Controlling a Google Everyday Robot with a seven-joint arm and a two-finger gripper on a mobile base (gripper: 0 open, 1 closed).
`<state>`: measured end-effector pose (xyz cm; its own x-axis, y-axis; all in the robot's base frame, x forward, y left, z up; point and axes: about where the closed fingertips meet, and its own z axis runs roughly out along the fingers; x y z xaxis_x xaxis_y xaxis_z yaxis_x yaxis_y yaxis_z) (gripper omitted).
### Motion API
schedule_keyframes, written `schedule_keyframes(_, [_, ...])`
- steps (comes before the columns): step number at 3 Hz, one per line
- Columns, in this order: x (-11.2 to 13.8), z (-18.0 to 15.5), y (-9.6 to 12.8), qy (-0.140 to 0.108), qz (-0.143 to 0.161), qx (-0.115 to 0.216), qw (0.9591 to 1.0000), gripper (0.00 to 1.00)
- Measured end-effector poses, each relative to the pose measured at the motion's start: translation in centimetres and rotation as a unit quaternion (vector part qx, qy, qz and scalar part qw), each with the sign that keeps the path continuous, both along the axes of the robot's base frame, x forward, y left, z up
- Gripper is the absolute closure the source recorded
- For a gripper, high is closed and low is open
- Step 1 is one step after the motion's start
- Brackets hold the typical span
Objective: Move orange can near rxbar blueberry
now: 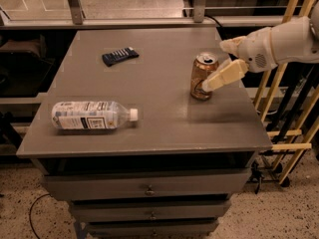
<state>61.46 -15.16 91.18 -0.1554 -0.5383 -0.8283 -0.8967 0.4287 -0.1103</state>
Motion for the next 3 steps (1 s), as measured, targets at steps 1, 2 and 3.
schedule_keyframes(1, [1.1,-1.2,1.6,0.013,0.012,-0.01,0.9998,0.17])
schedule_keyframes(2, [1.8,-1.8,2.4,0.019,0.022,-0.014,0.9995,0.4])
schedule_keyframes(3, [2.2,-1.3,2.3,0.013,0.026,-0.017,0.9994,0.64])
